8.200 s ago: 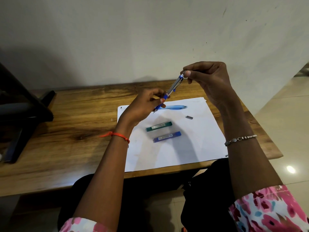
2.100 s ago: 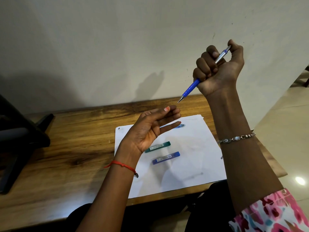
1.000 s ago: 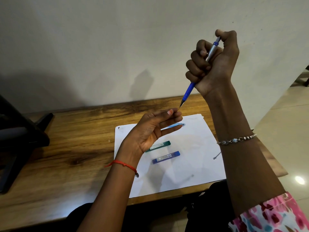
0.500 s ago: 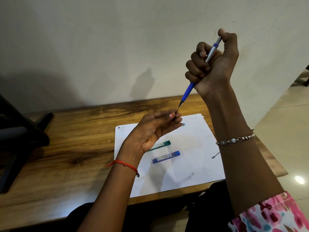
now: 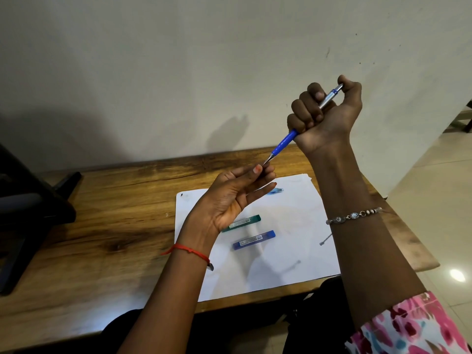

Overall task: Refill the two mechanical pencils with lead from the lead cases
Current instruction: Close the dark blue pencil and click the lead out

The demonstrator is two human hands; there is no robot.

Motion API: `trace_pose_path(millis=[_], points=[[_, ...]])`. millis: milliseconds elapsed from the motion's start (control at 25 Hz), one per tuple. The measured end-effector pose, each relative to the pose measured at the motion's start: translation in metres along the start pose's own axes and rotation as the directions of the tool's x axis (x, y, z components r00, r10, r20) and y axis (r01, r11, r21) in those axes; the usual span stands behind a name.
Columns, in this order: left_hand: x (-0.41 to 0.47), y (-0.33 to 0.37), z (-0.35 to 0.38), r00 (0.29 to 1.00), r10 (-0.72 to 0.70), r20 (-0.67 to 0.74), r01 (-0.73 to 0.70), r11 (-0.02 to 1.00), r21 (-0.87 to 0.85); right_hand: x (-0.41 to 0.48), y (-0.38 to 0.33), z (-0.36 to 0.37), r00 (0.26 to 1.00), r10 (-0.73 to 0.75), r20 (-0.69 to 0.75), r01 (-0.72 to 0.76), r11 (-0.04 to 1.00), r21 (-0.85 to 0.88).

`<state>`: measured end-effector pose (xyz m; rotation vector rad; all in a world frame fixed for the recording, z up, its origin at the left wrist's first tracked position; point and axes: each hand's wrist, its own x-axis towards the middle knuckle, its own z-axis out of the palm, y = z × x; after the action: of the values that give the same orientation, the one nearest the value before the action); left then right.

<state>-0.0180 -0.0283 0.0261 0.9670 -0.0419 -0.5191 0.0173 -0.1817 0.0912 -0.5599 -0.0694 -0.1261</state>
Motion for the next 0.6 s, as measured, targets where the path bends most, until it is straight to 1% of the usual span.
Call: trace_pose_path(millis=[360, 600], points=[[0.000, 0.005, -0.003, 0.999, 0.003, 0.042, 0.000, 0.998, -0.067, 0.006, 0.011, -0.020, 0.997, -0.007, -0.082, 0.029, 0.963, 0.267], [-0.001, 0.007, -0.003, 0.999, 0.014, 0.044, -0.011, 0.998, -0.062, 0.006, 0.018, -0.028, 0.990, -0.021, -0.137, 0.068, 0.932, 0.355]])
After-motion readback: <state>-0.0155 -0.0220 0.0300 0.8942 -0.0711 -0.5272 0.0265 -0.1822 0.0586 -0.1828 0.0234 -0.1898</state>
